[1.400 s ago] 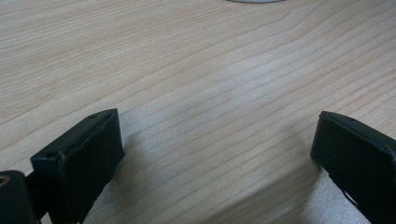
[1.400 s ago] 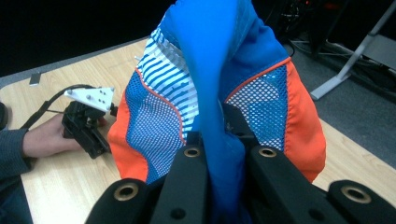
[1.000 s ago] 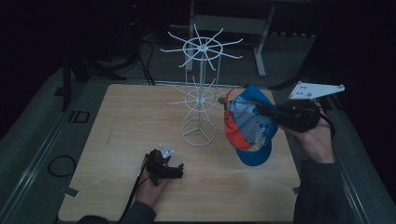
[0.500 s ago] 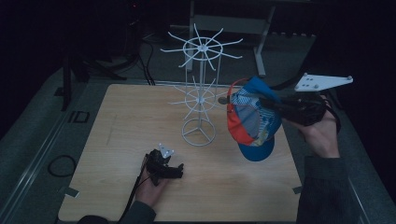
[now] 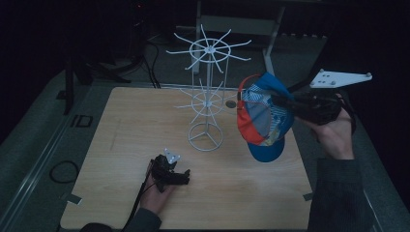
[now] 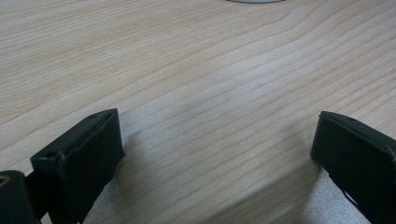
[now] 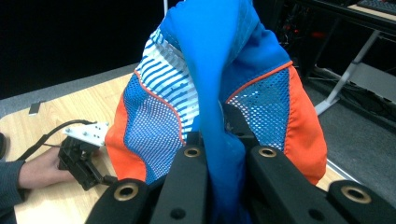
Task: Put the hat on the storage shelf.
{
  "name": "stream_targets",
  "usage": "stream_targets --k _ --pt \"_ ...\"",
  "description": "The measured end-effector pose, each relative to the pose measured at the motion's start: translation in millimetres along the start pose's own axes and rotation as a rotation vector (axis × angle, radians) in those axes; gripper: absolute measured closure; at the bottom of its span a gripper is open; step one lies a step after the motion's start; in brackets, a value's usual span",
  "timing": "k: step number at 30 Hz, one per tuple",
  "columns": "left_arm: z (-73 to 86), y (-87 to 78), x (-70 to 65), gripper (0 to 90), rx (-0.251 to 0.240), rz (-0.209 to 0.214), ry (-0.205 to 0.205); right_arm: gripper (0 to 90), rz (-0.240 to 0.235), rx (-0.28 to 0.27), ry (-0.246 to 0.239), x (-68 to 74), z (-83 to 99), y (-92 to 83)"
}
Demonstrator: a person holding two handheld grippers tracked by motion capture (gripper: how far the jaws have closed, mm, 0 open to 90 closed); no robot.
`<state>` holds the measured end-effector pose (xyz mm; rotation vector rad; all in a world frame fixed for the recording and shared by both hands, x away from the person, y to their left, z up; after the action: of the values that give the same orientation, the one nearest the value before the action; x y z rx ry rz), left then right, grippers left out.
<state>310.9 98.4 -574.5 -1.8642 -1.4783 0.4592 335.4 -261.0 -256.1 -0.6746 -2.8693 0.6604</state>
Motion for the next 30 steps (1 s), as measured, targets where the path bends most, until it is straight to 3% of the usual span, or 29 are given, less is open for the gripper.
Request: stream_targets --k 30 --pt "0.0 0.3 -0.2 2.6 -0.004 -0.001 0.001 88.6 0.025 -0.031 0.016 -17.4 -11.9 -3.7"
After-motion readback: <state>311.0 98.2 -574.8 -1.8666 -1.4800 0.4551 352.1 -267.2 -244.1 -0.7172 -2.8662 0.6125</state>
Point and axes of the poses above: each handheld gripper's, and its own axes: y roughly forward along the jaws, z roughly out of its underside, x roughly to its left, the point moved 1 cm from there along y, roughly forward along the jaws, and after that the axes turned 12 degrees about -z, right-handed, at the moved point
